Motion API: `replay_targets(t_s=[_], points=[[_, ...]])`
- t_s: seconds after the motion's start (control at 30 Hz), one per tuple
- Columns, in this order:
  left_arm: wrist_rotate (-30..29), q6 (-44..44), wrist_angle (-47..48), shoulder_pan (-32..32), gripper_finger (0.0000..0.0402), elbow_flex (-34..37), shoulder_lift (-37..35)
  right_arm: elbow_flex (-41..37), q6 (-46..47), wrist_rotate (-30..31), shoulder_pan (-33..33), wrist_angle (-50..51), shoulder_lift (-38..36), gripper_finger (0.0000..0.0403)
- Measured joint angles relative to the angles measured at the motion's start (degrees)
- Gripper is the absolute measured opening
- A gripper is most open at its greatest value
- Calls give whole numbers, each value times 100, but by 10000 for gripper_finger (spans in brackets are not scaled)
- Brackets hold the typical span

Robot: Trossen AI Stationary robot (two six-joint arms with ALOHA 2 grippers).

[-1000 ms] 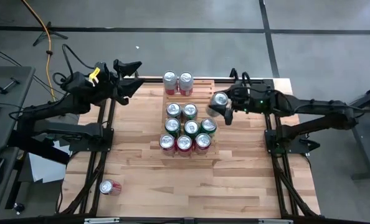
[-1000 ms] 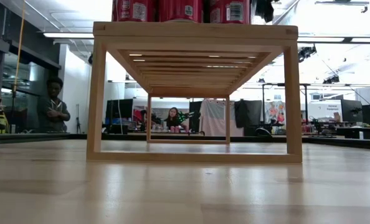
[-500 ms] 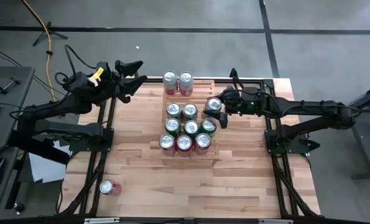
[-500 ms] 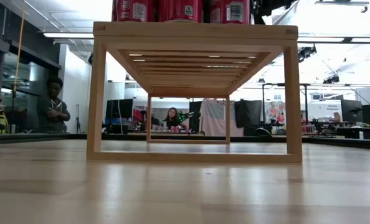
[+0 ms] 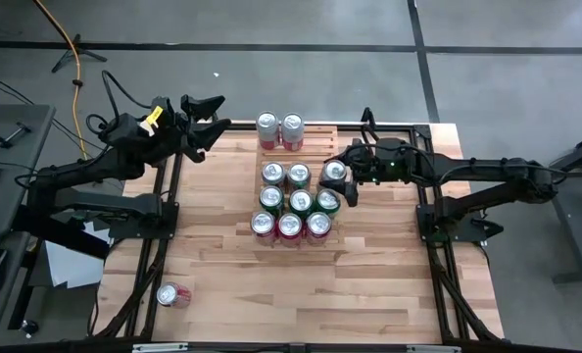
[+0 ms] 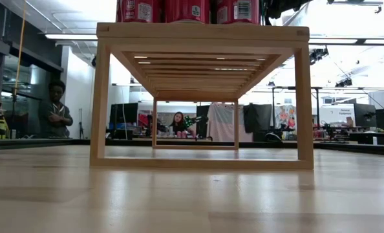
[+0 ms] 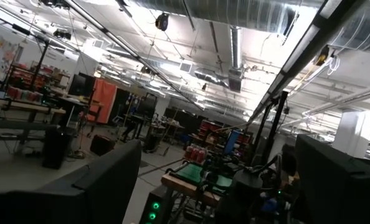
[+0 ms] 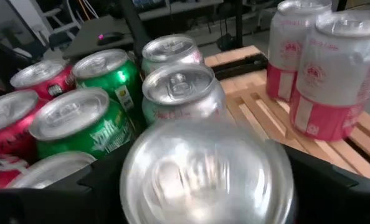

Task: Place canned beverage on shelf
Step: Put the red-silver soda can on the shelf aligned with the other red-silver soda cans

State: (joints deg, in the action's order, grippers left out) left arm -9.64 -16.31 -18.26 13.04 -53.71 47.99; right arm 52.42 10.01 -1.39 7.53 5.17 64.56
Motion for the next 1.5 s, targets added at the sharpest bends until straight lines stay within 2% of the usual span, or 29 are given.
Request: replay_targets(t_s=[0.53,0.7,0.8,0.9,1.0,1.07,1.17,1.27,1.3,1.5], points=[[0,0,0,0,333,0,0,10,12,-63,0,-378,-6,324],[-1,1,2,0,333,0,0,368,-126,-58,117,-428,-28,325],[1,0,2,0,333,0,0,704,-257,-28,198,-146,-144,325],[1,40,58,0,333,0,-24,992,-358,4,258,640,-324,316],[1,98,198,0,333,0,-69,1058,-374,281,256,1639,-569,281],[1,101,331,0,333,2,-100,1058,-228,470,207,2327,-695,237],[1,148,506,0,333,2,-148,1054,1,787,16,3111,-780,146],[1,148,558,0,333,2,-155,1022,50,1129,-235,3400,-744,40],[1,148,560,-1,333,2,-155,930,59,1209,-306,3300,-727,21],[2,150,603,-2,333,2,-155,135,659,1321,-432,2525,-675,15]])
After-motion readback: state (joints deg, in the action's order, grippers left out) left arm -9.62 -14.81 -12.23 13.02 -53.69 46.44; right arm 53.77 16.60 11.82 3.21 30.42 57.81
